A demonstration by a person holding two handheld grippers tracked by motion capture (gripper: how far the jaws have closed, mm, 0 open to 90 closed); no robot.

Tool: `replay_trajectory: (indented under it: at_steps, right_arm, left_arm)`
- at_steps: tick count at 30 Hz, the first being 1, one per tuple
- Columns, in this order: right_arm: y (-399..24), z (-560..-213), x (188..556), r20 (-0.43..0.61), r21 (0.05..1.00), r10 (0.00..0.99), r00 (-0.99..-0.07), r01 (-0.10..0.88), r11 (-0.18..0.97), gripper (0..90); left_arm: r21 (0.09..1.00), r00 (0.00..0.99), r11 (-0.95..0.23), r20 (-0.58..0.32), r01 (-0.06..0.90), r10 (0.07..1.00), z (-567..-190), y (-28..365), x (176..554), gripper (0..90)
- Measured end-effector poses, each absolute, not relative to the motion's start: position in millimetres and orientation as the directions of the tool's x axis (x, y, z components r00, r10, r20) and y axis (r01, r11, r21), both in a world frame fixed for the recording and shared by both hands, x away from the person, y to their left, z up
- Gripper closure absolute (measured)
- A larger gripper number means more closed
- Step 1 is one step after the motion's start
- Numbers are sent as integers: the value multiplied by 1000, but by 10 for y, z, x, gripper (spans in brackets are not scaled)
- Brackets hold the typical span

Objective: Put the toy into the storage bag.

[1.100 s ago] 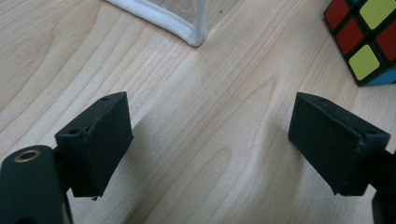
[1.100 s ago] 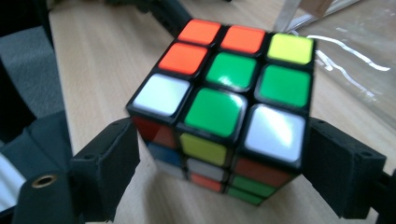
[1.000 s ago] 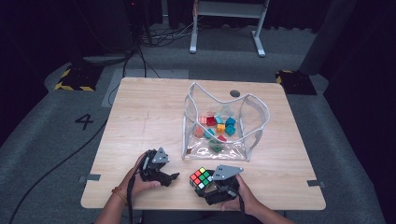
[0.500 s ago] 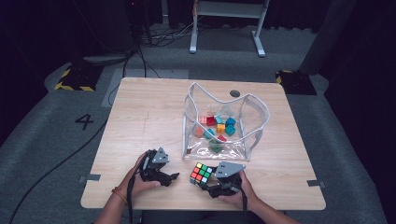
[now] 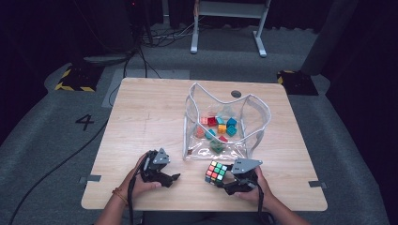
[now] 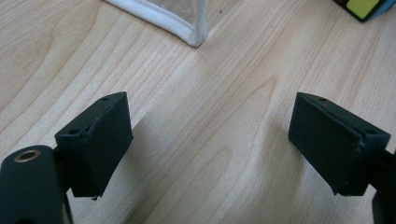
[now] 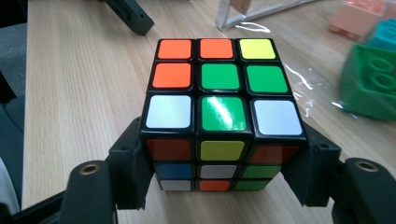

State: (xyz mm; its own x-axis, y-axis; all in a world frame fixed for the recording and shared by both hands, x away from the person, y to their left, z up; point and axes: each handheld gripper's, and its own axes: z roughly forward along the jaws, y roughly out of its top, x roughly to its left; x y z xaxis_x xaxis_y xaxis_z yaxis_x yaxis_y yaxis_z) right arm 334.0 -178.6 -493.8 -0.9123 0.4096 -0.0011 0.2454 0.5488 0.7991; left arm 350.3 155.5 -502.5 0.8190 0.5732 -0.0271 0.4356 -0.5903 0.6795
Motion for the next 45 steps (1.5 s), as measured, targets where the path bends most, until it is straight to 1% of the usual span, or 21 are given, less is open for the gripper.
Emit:
replay_trajectory:
  at_steps: [4, 8, 26, 30, 32, 34, 39, 42, 45]
  right_arm:
    - [-1955, -4930, 3358, 20, 812, 417, -909, 258, 523, 345]
    - [-2116, -4907, 3370, -8, 817, 441, -897, 248, 521, 345]
    - [-2883, -4823, 3411, -9, 833, 603, -798, 327, 445, 345]
    - [-3059, -4783, 3415, 19, 844, 643, -765, 358, 400, 345]
    - [-3147, -4757, 3424, 12, 854, 649, -761, 345, 389, 345]
    - [-3216, -4725, 3430, 23, 856, 675, -737, 363, 367, 345]
    - [-3400, -4665, 3546, 28, 867, 718, -696, 374, 328, 345]
    - [-3484, -4643, 3625, 17, 870, 733, -680, 372, 325, 345]
    - [-3557, -4604, 3715, 35, 880, 758, -651, 380, 285, 345]
  left_arm:
    - [680, 820, -593, -23, 433, 572, -5023, 1557, 3502, 136]
    - [679, 819, -593, -22, 433, 573, -5022, 1557, 3501, 136]
    - [679, 819, -593, -20, 432, 574, -5022, 1559, 3499, 136]
    - [678, 820, -595, -18, 431, 573, -5020, 1560, 3500, 137]
    - [678, 820, -595, -18, 431, 573, -5020, 1560, 3500, 137]
    - [678, 820, -596, -18, 431, 572, -5020, 1561, 3501, 137]
    - [678, 820, -595, -18, 431, 572, -5020, 1560, 3500, 137]
    - [679, 820, -594, -22, 432, 572, -5022, 1559, 3500, 137]
    - [681, 817, -589, -22, 434, 576, -5022, 1557, 3498, 137]
